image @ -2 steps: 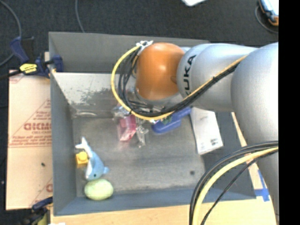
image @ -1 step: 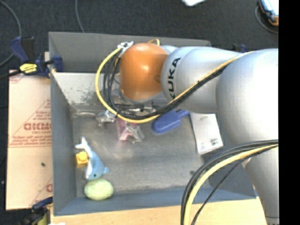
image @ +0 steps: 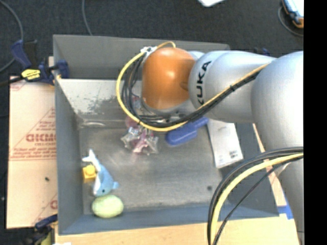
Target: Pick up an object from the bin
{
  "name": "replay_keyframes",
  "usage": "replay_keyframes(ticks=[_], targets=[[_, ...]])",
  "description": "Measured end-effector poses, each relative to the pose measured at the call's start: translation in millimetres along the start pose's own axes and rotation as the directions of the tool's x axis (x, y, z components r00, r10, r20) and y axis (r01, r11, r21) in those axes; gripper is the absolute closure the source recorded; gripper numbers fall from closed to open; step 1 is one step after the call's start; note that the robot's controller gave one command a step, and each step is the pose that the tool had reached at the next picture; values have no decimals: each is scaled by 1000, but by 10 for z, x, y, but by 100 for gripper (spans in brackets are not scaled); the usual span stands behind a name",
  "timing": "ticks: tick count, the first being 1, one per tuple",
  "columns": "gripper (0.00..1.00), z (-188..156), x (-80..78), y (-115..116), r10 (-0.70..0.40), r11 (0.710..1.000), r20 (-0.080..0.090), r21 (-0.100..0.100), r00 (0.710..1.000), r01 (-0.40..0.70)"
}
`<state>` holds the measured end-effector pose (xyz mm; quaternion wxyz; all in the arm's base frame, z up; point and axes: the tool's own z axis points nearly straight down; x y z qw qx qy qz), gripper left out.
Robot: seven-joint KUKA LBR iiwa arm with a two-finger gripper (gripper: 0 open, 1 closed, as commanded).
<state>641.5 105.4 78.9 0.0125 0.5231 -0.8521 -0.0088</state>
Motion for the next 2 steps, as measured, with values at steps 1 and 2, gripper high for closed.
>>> replay_keyframes(ticks=[1,2], targets=[[100,0,0,0,0,1000,0,0,1000,0],[100,-25,5,10,1,1000,0,-1,1000,-1]])
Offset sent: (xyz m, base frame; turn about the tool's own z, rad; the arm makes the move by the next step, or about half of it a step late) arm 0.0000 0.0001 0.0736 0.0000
